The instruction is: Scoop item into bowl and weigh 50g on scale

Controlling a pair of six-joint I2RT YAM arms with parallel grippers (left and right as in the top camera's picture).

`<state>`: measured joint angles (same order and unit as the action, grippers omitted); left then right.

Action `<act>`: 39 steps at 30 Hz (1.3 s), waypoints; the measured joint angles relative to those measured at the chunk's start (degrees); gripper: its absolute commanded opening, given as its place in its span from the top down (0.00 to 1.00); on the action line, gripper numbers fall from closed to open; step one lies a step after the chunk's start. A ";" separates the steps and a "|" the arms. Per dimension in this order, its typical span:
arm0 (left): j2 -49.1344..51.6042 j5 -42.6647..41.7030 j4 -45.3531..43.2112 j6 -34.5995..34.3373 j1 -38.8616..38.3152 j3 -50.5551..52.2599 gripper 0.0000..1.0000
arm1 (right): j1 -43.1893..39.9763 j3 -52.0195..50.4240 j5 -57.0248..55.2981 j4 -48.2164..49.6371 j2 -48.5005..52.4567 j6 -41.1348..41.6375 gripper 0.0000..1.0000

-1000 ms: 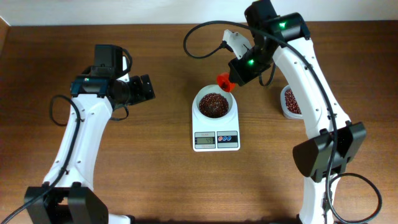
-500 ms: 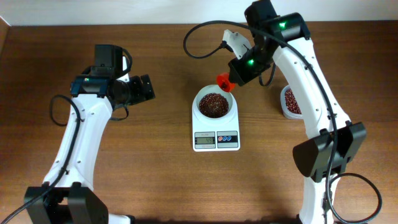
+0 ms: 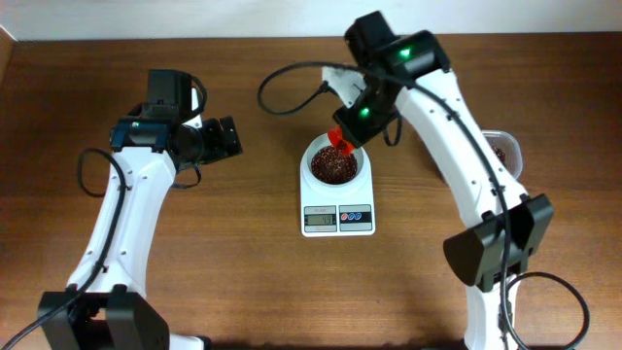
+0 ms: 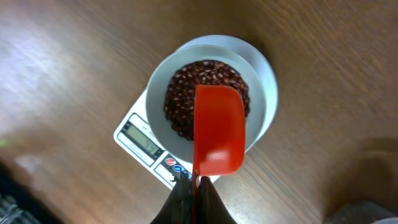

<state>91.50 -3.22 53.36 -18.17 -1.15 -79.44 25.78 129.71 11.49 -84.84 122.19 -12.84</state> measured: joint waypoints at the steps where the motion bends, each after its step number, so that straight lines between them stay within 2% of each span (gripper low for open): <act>1: 0.00 0.00 0.00 0.00 0.00 0.00 0.01 | 0.07 0.00 -0.57 0.00 0.00 0.46 0.96; 24: 0.00 0.02 0.00 0.00 0.00 0.00 0.01 | -0.09 0.04 -0.28 -0.70 0.00 -2.23 0.96; 39: 0.00 0.00 0.00 0.00 0.00 0.00 0.01 | 0.00 0.04 -1.14 0.04 0.00 -0.61 0.96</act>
<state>91.50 -3.22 53.36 -18.17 -1.15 -79.44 25.78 129.75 10.35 -84.79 122.19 -13.45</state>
